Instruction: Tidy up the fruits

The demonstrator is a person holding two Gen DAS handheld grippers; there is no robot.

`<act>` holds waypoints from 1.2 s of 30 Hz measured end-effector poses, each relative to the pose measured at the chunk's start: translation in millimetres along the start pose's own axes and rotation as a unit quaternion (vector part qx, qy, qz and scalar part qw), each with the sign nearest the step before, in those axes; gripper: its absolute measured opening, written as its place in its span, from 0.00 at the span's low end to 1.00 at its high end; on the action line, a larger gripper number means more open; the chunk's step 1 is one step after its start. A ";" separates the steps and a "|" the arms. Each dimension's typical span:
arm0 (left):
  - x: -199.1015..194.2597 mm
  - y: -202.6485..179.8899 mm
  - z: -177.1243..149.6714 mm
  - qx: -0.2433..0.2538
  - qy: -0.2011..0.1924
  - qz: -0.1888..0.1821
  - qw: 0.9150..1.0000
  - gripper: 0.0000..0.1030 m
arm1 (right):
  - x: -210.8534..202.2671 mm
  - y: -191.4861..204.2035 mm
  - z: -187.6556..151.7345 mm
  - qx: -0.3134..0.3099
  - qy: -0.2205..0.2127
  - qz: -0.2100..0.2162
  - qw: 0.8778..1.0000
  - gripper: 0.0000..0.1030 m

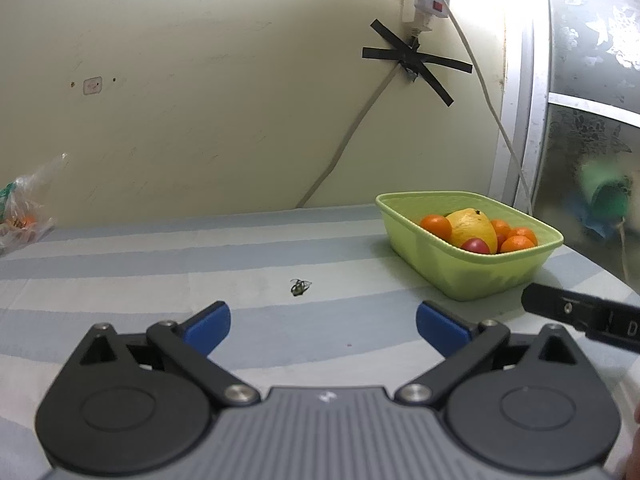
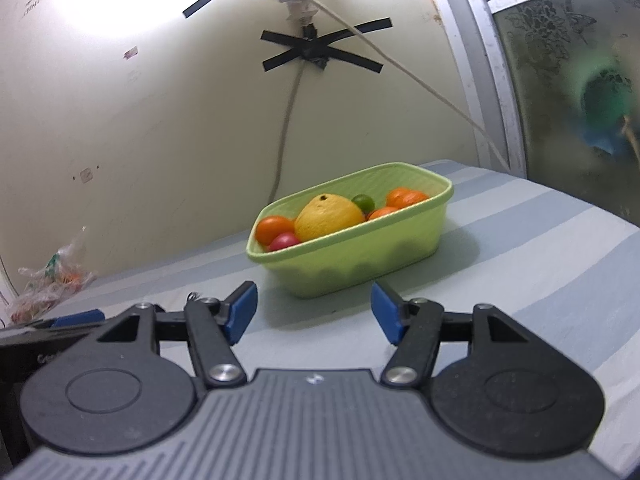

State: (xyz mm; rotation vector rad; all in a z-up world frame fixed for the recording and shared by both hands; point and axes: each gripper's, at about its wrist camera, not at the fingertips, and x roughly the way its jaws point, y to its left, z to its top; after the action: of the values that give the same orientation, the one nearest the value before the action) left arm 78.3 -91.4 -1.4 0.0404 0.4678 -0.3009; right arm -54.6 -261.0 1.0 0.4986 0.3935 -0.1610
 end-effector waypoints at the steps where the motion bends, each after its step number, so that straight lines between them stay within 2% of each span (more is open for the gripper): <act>1: 0.2 -0.1 0.0 0.000 0.000 0.001 1.000 1.00 | -0.2 0.8 -0.2 -0.001 0.000 0.000 1.000 0.64; 12: 1.1 0.7 0.0 -0.001 0.007 -0.001 1.000 1.00 | -2.3 5.8 -2.7 -0.001 0.010 0.010 1.000 0.69; 17: 1.1 1.1 0.0 0.000 0.008 -0.002 1.000 1.00 | -5.5 8.5 -5.5 0.003 0.009 0.013 1.000 0.78; 21: 2.1 4.5 0.7 -0.011 0.013 -0.001 1.000 1.00 | -8.0 6.9 -7.8 0.018 0.005 -0.007 1.000 0.82; 25: 11.5 6.6 -0.3 -0.016 0.056 -0.019 0.998 1.00 | -7.5 3.9 -9.8 0.034 0.012 -0.012 0.999 0.83; 30: 9.3 6.1 -1.9 -0.015 0.052 -0.006 0.999 1.00 | -8.1 7.4 -11.1 0.031 0.018 -0.005 0.999 0.83; 36: 8.9 3.5 -2.5 0.003 0.044 0.029 0.999 1.00 | -8.1 12.9 -12.3 0.022 0.028 -0.003 0.999 0.83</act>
State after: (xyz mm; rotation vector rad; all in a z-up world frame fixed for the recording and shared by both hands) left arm 85.8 -90.2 -7.7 0.0729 0.5531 -0.2451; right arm -62.9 -243.3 -0.1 0.5457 0.4463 -0.1628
